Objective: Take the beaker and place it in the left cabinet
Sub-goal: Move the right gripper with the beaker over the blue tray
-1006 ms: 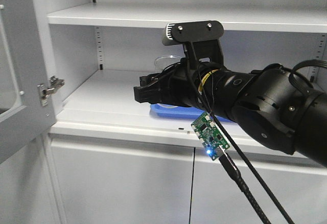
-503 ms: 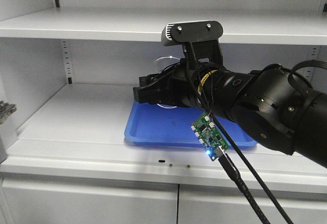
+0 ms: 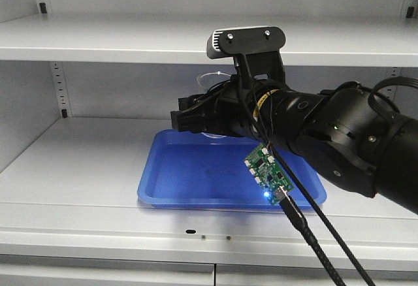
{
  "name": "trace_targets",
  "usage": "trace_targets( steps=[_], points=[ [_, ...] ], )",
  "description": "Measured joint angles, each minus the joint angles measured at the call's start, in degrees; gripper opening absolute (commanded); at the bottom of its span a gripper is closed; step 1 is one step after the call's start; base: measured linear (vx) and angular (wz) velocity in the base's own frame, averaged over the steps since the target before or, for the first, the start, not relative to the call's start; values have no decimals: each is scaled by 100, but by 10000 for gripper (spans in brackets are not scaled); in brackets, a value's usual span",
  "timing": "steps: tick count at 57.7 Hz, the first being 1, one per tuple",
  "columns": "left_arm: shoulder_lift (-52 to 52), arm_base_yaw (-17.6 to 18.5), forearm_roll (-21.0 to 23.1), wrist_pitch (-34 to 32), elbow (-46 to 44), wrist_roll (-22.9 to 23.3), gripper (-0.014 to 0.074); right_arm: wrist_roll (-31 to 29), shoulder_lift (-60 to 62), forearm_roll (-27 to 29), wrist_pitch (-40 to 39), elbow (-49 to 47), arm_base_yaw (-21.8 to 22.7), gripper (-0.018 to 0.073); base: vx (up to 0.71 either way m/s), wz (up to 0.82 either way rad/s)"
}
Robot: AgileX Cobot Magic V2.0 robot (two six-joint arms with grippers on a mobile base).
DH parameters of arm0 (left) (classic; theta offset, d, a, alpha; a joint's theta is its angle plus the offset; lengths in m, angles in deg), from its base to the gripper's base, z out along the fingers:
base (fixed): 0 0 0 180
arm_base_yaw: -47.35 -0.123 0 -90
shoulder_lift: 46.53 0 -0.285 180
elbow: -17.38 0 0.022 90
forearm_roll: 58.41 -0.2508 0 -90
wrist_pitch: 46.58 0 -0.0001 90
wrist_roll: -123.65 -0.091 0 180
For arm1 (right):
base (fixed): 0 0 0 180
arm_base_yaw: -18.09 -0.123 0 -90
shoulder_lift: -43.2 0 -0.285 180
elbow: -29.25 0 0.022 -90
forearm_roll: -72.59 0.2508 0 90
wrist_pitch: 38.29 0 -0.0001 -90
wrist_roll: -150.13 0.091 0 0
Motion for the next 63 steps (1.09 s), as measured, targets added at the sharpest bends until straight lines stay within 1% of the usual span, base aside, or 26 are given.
trace_targets(
  steps=[63],
  points=[
    [0, 0, 0, 0, 0, 0, -6, 0, 0, 0, 51, 0, 0, 54, 0, 0]
  ],
)
